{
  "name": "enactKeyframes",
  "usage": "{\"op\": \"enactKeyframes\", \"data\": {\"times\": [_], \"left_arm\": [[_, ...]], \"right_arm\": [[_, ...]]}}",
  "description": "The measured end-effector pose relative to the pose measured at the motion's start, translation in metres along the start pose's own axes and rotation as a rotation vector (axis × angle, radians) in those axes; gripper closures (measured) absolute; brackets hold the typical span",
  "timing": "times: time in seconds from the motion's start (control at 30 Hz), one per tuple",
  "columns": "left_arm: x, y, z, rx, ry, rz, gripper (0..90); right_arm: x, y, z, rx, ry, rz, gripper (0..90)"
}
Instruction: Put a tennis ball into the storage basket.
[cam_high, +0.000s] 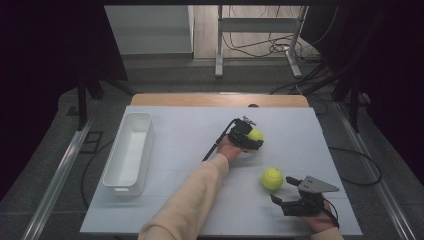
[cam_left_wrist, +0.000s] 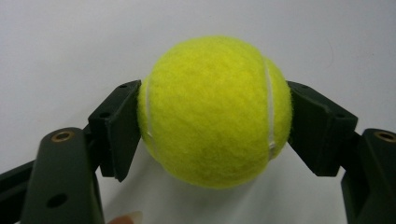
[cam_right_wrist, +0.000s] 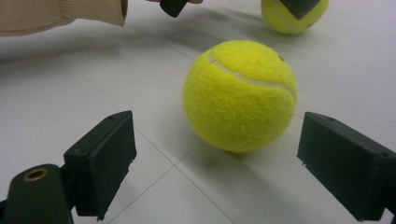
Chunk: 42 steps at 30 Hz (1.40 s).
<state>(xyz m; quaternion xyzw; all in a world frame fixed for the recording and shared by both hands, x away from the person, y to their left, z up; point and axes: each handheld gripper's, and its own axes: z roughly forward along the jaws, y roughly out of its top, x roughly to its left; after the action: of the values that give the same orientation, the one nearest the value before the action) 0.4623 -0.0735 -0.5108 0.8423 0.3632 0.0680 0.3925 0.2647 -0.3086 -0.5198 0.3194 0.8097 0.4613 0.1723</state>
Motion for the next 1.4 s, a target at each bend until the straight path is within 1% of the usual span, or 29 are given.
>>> {"op": "enactKeyframes", "data": {"times": [0.13,0.33,0.47,0.67,1.0,1.27,1.4], "left_arm": [[0.001,0.001,-0.006,-0.008,-0.007,-0.007,25.7],[0.0,0.0,-0.017,-0.034,-0.021,-0.012,25.8],[-0.001,-0.002,-0.022,-0.035,-0.026,-0.001,25.8],[-0.002,-0.004,-0.028,-0.042,-0.031,0.002,25.8],[-0.003,-0.007,-0.037,-0.046,-0.033,-0.003,25.8],[-0.003,-0.01,-0.046,-0.048,-0.03,0.012,25.8],[-0.004,-0.012,-0.049,-0.057,-0.035,0.005,25.8]], "right_arm": [[0.0,0.0,0.0,0.001,0.0,0.001,12.1],[0.0,0.0,0.0,-0.001,0.0,-0.001,12.1],[0.0,0.0,0.0,-0.001,0.0,-0.002,12.1],[0.001,0.0,0.0,0.008,-0.004,-0.005,12.2],[0.001,0.0,0.0,0.008,-0.004,-0.007,12.2],[0.001,0.0,0.0,0.009,-0.005,-0.008,12.1],[0.001,0.0,0.0,0.008,-0.004,-0.007,12.2]]}}
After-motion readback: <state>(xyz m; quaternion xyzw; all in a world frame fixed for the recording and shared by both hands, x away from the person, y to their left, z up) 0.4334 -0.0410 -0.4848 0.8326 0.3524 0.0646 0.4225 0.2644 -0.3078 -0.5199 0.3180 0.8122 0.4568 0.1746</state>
